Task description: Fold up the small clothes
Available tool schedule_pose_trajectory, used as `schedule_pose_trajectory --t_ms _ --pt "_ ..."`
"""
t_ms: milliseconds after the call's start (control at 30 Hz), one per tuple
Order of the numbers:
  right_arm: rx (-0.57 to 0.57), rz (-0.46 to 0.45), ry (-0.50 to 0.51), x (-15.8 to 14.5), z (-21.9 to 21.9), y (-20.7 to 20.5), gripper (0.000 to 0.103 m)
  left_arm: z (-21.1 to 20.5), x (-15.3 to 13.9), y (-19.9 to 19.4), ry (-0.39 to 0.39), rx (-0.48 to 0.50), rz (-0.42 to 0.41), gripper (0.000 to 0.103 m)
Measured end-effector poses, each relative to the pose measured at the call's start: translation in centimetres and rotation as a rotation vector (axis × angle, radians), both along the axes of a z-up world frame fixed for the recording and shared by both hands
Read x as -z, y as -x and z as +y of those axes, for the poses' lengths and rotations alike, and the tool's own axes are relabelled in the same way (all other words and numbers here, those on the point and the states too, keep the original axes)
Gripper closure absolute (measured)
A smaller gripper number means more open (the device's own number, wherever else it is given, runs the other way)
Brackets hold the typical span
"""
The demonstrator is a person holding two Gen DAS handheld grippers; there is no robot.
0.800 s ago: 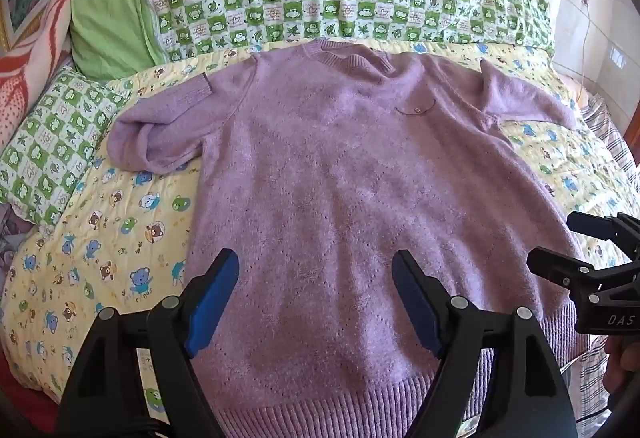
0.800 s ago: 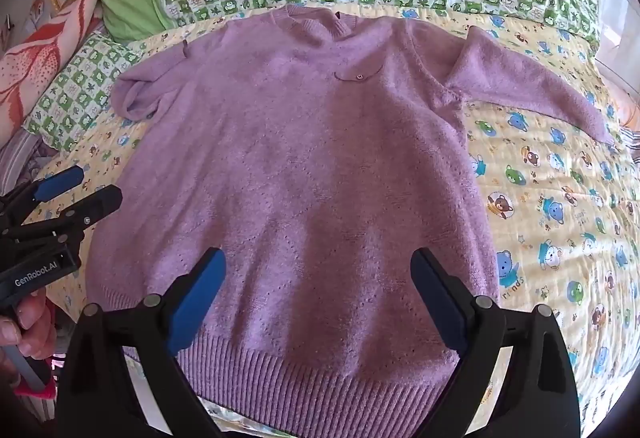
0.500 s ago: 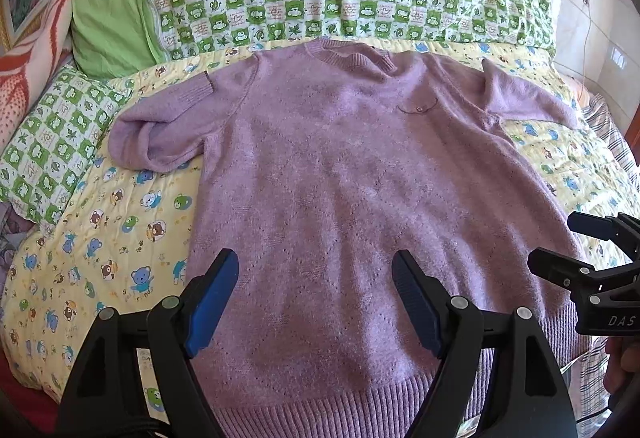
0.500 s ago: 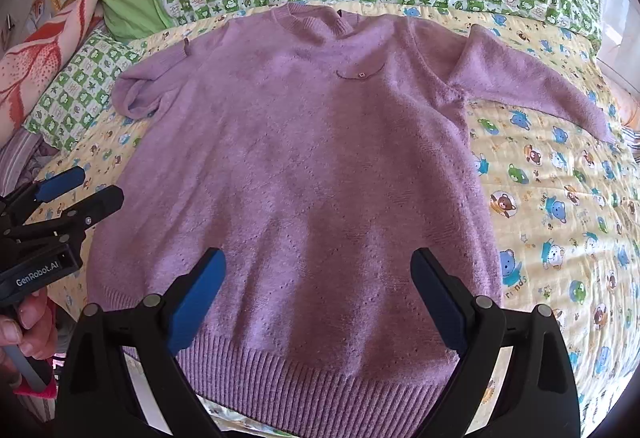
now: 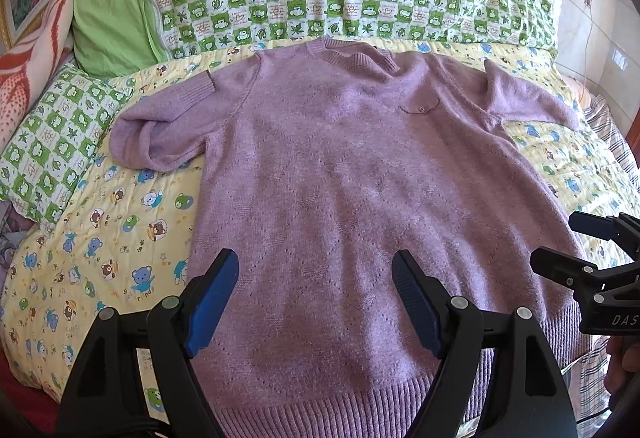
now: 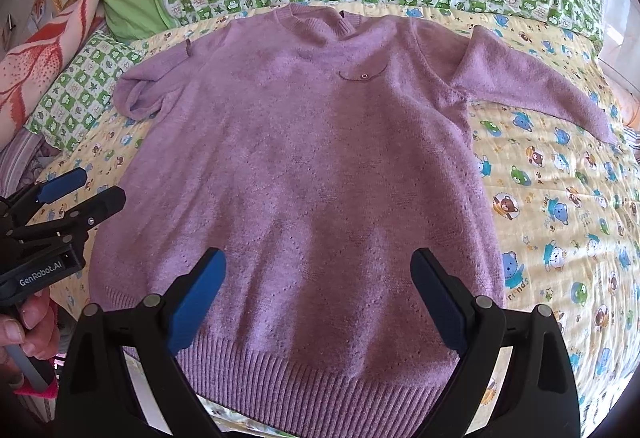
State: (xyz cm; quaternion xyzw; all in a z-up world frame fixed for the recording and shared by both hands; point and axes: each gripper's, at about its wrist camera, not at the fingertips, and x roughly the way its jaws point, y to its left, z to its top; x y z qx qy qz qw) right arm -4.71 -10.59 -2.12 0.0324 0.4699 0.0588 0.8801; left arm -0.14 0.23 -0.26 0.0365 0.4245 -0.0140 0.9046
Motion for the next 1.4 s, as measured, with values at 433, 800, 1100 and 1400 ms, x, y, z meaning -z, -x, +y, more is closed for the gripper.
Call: schedule_pose_trajectory --t_ms 433,800,1100,1400 --pt "0.001 0.002 -0.002 -0.1 0.0 0.0 0.009 0.0 0.2 -0.4 0.007 0.0 0.017 0.023" --pt "-0.006 0.021 -0.013 -0.1 0.0 -0.2 0.009 -0.2 0.4 -0.8 0.028 0.0 0.076 0.023" --pt "0.031 0.008 -0.022 0.1 -2.0 -0.6 0.009 -0.4 0.8 -2.2 0.041 -0.006 0.077 0.023" --pt "0.235 0.036 -0.102 0.5 -11.2 -3.2 0.009 -0.1 1.0 -7.7 0.041 -0.034 0.085 0.023"
